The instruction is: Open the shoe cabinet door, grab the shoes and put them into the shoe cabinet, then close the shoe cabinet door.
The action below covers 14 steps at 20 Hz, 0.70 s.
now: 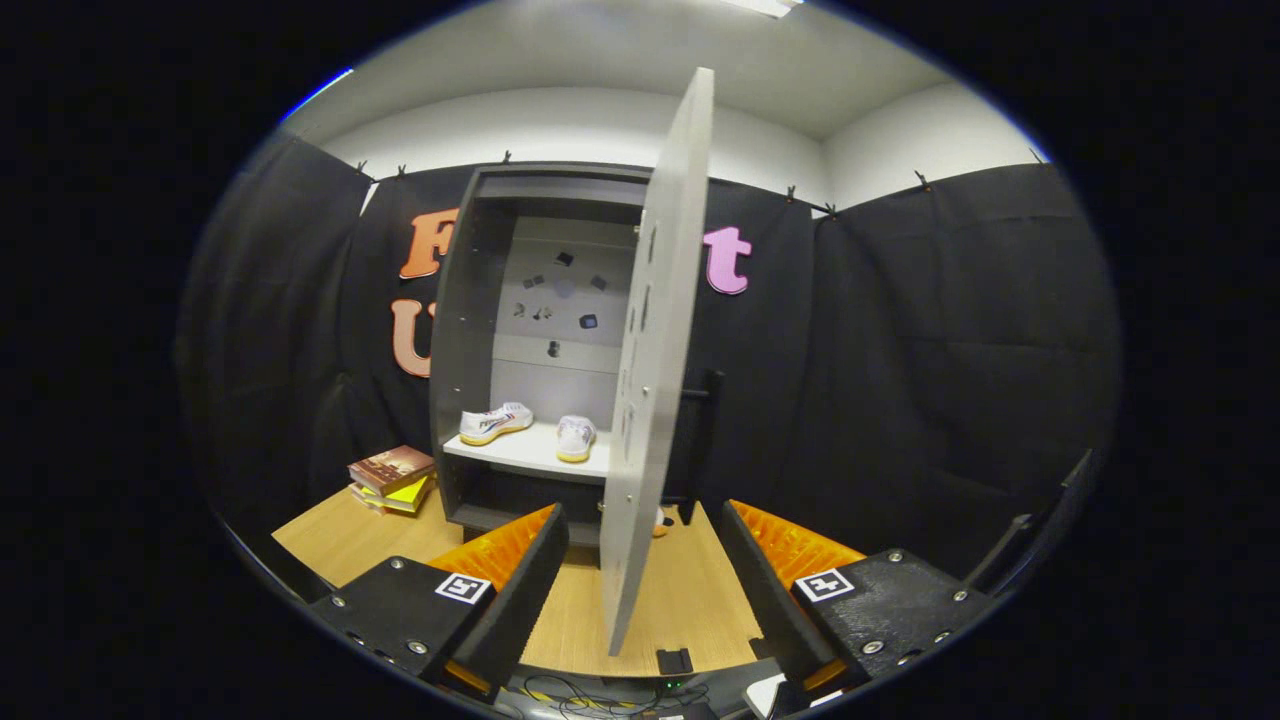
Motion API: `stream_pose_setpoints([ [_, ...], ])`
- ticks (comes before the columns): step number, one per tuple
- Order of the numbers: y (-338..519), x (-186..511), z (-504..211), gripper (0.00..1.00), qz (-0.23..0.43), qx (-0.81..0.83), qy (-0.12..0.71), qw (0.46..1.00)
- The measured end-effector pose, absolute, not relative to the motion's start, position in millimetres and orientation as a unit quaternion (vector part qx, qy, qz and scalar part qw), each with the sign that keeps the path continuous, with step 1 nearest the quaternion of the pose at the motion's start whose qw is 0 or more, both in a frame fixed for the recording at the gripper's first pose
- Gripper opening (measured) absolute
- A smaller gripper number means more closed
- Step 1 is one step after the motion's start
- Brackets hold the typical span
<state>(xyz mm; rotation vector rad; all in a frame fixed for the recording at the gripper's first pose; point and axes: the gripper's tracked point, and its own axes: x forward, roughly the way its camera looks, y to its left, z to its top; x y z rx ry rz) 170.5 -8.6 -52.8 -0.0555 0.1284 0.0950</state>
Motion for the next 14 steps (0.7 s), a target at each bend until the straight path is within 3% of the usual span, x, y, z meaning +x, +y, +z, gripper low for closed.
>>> stream_pose_setpoints([
  [7, -46.8, 204.7, -102.6, 0.95, -0.004, 0.032, 0.091, 0.995],
  [14, -39.5, 237.8, -143.1, 0.95, -0.004, 0.087, 0.112, 0.990],
])
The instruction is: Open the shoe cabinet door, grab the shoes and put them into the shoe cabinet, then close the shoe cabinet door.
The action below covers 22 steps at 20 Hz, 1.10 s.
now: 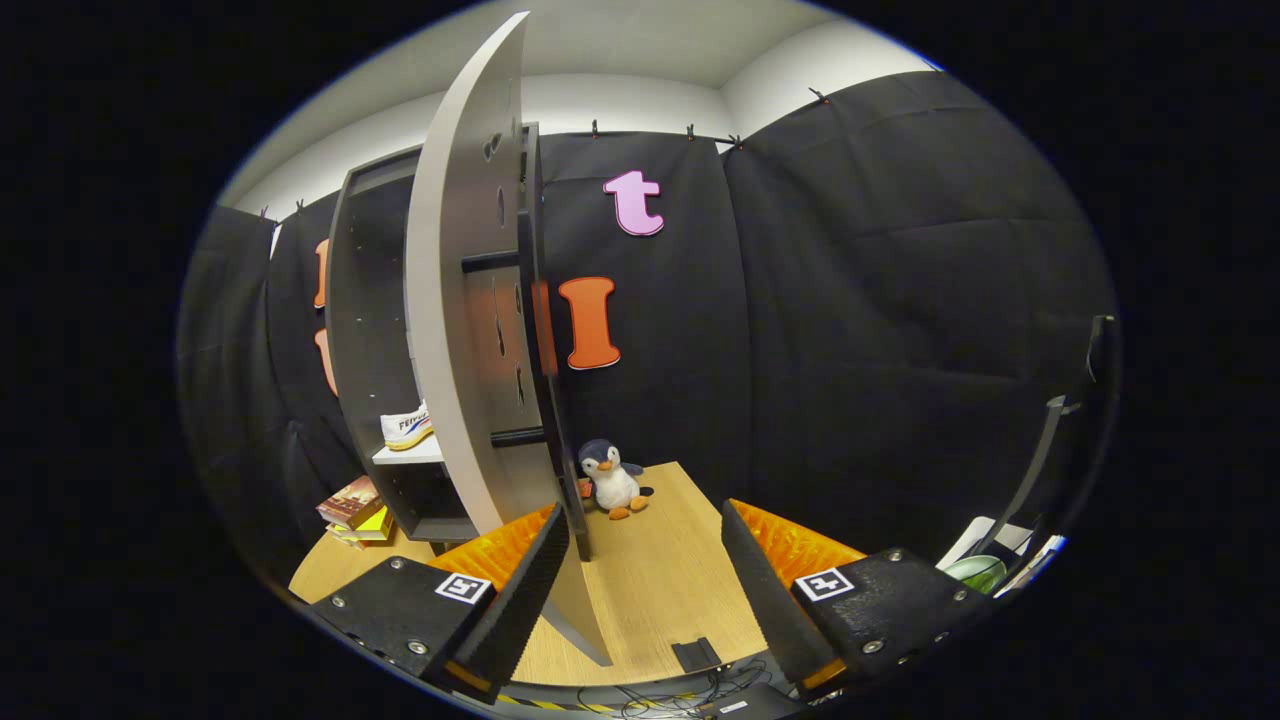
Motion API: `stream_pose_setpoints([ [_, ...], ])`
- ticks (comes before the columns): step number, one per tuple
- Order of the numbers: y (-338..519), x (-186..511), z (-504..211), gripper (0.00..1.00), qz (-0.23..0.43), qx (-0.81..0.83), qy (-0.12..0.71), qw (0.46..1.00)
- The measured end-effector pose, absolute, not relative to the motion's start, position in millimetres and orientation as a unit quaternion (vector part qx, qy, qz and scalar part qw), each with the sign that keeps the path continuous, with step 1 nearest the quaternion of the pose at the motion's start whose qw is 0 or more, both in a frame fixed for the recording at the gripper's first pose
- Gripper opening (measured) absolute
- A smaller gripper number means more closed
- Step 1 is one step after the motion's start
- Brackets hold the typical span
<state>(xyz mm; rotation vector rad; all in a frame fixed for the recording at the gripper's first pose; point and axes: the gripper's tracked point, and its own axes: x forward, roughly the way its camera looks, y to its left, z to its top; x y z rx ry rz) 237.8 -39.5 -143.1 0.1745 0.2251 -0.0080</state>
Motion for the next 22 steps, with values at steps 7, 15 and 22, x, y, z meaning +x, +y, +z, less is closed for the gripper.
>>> stream_pose_setpoints([
  [7, -20.3, 238.6, -148.9, 0.90, -0.021, 0.137, 0.112, 0.984],
  [15, 46.8, 226.5, -145.4, 0.90, 0.053, 0.109, 0.130, 0.984],
  [22, 83.0, 228.3, -147.0, 0.90, 0.091, 0.148, 0.141, 0.975],
])
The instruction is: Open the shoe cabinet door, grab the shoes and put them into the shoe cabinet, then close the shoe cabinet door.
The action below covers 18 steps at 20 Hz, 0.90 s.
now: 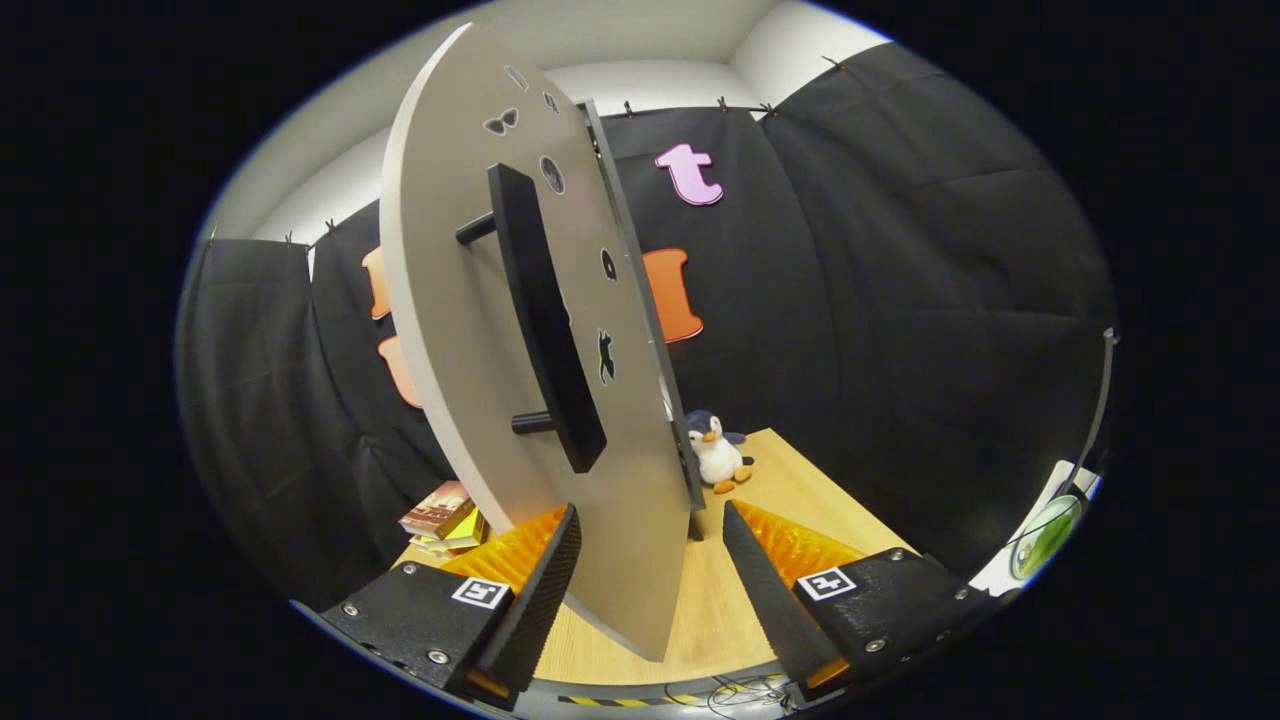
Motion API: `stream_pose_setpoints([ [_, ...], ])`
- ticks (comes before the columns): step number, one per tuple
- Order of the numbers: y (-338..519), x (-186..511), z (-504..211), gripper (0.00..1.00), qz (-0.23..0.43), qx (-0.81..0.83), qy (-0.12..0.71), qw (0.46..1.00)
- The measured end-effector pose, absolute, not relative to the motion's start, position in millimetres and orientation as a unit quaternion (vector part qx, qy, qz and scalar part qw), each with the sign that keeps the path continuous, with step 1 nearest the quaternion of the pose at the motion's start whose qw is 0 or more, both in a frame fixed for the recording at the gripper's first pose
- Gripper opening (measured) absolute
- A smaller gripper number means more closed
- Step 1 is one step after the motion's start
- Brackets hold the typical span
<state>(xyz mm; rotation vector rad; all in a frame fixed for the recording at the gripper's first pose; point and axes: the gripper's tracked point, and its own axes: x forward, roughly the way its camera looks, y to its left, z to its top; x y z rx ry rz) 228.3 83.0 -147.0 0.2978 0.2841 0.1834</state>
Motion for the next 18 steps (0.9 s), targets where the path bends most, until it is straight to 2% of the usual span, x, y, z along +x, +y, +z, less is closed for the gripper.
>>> stream_pose_setpoints([
  [18, 235.2, 269.5, -133.0, 0.91, 0.186, 0.131, 0.147, 0.963],
])
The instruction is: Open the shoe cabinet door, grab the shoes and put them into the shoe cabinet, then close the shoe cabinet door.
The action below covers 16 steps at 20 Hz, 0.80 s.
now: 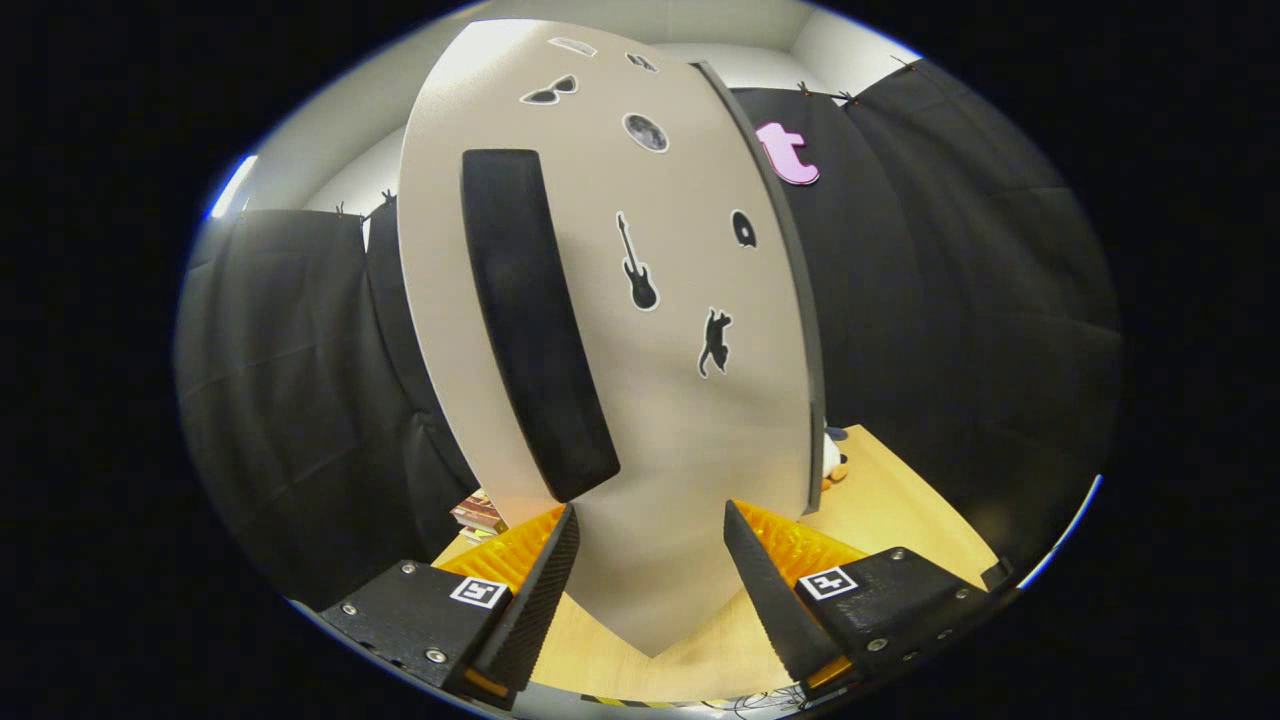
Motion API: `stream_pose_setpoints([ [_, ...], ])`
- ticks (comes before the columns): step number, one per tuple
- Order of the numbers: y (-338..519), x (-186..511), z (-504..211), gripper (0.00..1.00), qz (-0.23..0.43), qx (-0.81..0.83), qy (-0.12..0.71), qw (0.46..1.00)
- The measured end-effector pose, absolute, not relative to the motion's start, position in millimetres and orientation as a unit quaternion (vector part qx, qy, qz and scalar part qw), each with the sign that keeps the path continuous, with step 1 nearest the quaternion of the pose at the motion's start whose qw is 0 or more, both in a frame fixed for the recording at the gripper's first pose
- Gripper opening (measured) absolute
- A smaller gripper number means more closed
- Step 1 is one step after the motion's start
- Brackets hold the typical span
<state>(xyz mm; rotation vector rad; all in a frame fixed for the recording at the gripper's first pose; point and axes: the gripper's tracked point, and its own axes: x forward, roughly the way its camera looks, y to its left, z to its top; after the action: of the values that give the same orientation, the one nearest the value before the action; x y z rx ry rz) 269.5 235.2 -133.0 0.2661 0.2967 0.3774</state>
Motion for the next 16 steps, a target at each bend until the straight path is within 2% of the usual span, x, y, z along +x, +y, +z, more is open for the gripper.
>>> stream_pose_setpoints([
  [7, 285.5, 303.1, -127.2, 0.91, 0.217, 0.139, 0.143, 0.956],
  [16, 296.3, 324.0, -126.8, 0.91, 0.202, 0.136, 0.139, 0.960],
])
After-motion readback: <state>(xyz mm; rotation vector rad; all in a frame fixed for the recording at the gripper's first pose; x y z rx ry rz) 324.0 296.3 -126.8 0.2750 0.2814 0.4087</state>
